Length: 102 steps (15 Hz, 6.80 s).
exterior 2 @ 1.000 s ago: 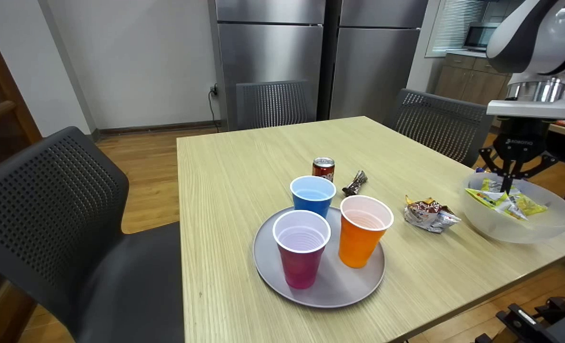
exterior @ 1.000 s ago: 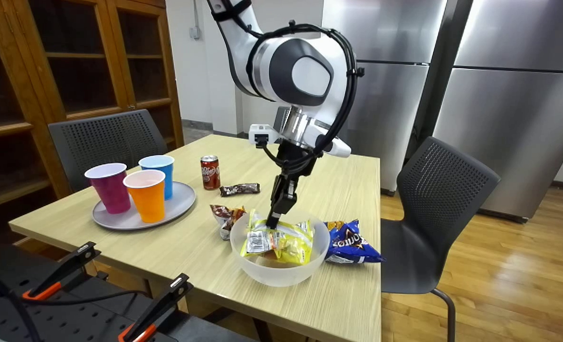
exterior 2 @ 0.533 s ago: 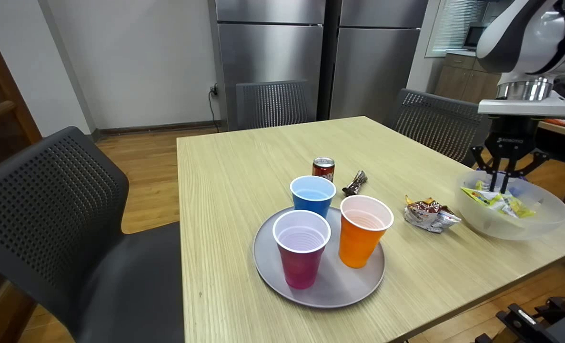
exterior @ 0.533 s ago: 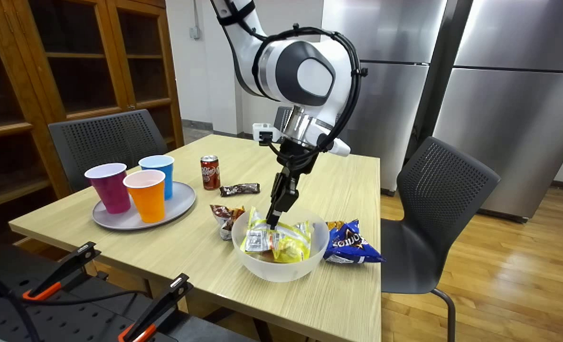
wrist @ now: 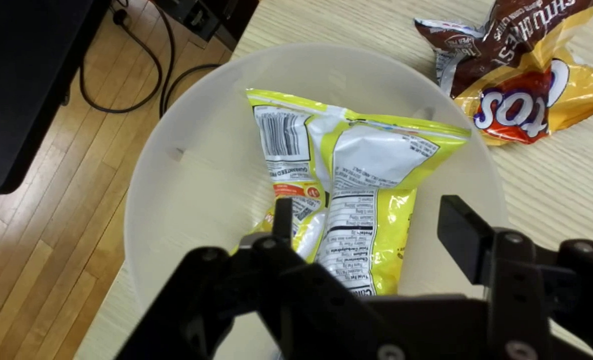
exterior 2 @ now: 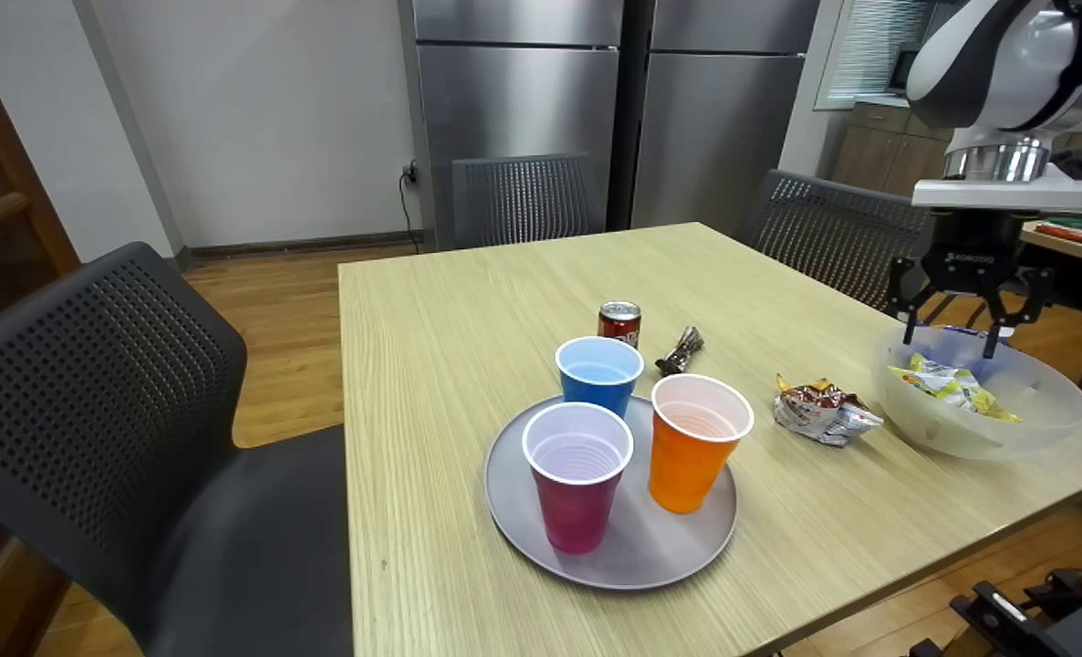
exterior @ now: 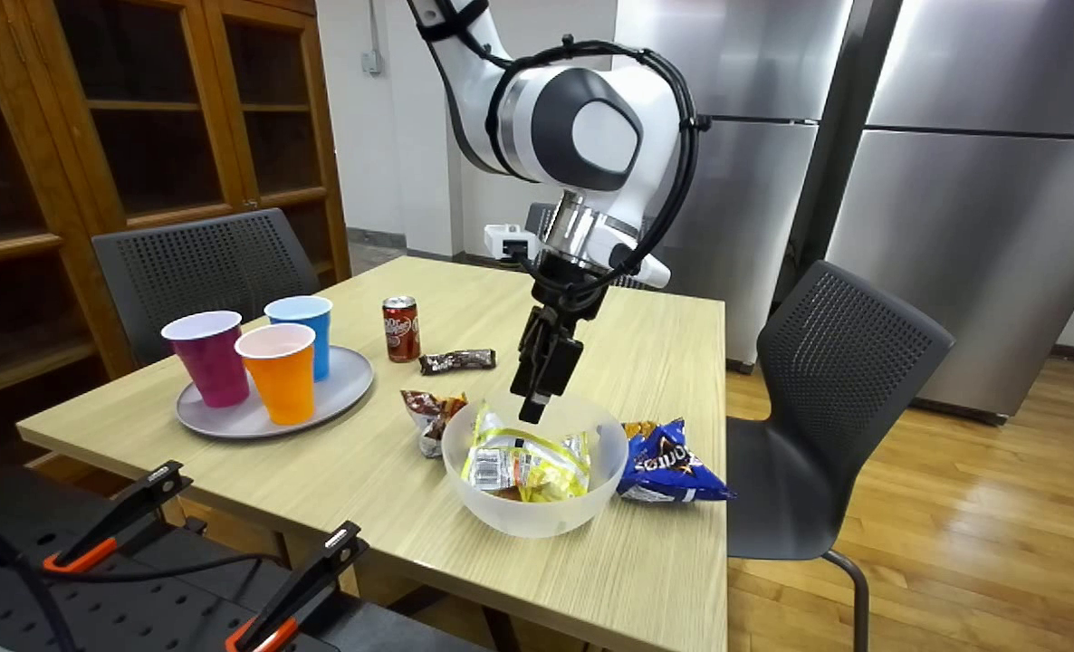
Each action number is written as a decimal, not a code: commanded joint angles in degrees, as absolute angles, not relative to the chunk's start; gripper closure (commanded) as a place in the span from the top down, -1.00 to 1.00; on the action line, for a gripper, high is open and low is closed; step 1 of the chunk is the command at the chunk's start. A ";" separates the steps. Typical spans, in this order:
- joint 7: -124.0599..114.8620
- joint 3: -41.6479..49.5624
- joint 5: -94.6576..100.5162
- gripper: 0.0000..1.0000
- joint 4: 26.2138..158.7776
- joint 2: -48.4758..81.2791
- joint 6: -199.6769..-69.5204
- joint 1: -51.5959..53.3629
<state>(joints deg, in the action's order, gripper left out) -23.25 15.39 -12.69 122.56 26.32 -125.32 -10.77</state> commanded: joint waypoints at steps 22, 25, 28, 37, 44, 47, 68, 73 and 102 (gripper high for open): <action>-21.31 15.81 -12.69 1.00 121.70 22.09 -125.08 -13.15; -21.85 15.28 -16.50 1.00 121.38 21.94 -125.64 -13.93; -21.64 15.07 -20.77 1.00 121.71 21.66 -127.85 -14.31; -24.03 15.52 -29.17 1.00 118.50 23.91 -131.16 -16.54; -27.69 15.63 -33.52 1.00 115.08 27.89 -136.87 -17.88; -29.65 15.87 -33.98 1.00 113.82 29.86 -139.36 -18.00; -37.64 18.16 -31.73 1.00 111.65 37.78 -144.99 -18.12; -38.26 18.43 -31.32 1.00 111.44 38.61 -144.79 -18.01; -36.83 17.21 -32.07 -1.00 110.72 36.09 -144.03 -18.60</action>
<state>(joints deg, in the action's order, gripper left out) -36.52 18.34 -32.63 110.32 38.70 -144.96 -17.83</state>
